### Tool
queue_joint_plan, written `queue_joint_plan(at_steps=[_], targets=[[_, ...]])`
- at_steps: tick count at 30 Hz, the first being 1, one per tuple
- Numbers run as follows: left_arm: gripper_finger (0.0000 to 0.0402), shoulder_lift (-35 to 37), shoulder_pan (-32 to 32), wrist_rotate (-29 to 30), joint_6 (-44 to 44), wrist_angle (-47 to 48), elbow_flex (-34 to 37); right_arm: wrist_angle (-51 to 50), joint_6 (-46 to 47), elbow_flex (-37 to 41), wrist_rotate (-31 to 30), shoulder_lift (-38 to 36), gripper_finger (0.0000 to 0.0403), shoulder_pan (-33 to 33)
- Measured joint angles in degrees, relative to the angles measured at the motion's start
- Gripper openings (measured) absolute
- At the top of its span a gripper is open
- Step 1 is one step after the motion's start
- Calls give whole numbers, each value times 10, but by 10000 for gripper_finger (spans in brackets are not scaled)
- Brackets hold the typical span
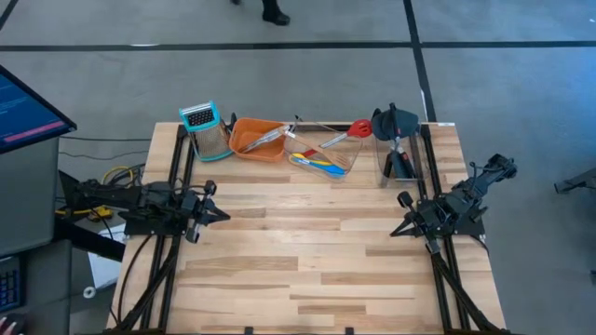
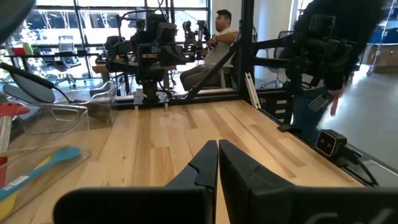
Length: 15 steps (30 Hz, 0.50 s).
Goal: Pick & Place Kitchen Items
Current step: Return to Home Position
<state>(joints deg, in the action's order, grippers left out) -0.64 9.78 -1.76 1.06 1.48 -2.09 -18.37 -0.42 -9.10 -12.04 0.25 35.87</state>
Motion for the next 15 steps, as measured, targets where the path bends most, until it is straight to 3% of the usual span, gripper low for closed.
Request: queue_joint_plan(at_steps=[15], targets=[[3, 0, 0, 0, 0, -5, 0, 0, 0, 0, 0, 0, 0, 0]])
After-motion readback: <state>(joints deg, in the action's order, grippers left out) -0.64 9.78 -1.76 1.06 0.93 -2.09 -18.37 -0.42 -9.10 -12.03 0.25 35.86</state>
